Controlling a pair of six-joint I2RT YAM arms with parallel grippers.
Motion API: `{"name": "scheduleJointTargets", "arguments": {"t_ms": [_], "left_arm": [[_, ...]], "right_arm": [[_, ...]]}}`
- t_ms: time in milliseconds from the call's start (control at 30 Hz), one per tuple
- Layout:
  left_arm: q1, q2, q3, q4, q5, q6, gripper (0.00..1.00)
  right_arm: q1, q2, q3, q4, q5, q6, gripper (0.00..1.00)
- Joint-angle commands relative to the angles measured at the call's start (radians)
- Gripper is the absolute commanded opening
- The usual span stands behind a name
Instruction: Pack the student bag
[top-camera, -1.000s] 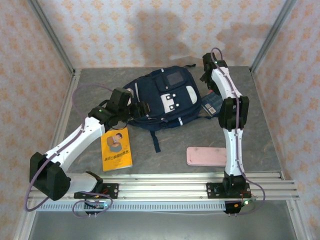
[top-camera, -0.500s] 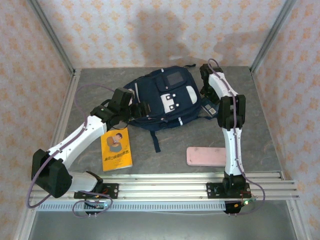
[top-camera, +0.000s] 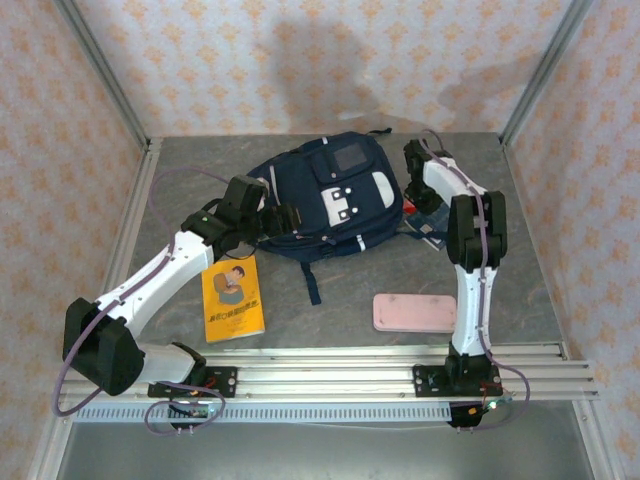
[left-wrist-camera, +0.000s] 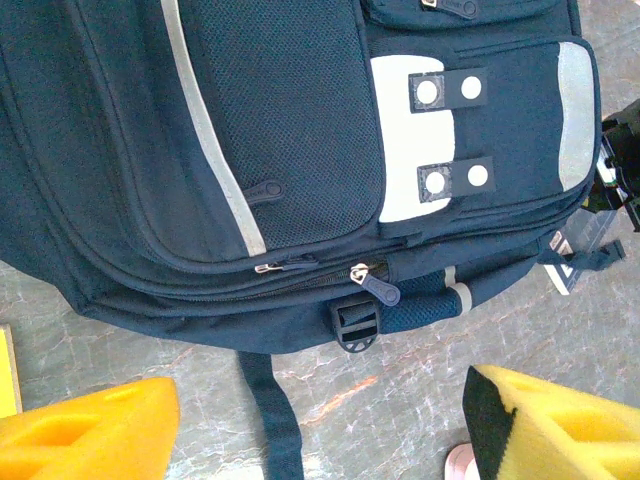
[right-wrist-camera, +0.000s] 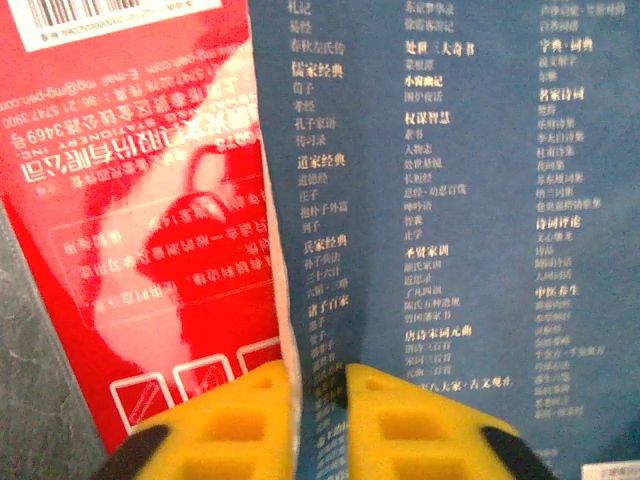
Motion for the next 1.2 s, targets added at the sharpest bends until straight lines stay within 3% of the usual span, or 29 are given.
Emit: {"name": "scheduleJointTargets", "arguments": {"t_ms": [0, 67, 567, 967, 1167], "left_arm": [[-0.003, -0.009, 0.002, 0.007, -0.02, 0.015, 0.76], [-0.003, -0.018, -0.003, 0.007, -0.018, 0.011, 0.76], [-0.011, -0.141, -0.002, -0.052, -0.028, 0.001, 0.76], [-0.095, -0.185, -0.019, -0.064, -0.047, 0.001, 0.76], [-0.102, -0.217, -0.053, -0.063, -0.058, -0.018, 0.76]], "right_arm": [[-0.015, -0.051, -0.084, 0.071, -0.051, 0.006, 0.06], [-0.017, -0.083, -0.122, 0.111, -0.057, -0.003, 0.0], [-0.016, -0.449, -0.262, 0.208, 0.045, -0.137, 0.0], [-0.003, -0.788, -0.405, 0.289, 0.089, -0.235, 0.0], [0.022, -0.929, -0.406, 0.313, 0.021, -0.27, 0.0]]}}
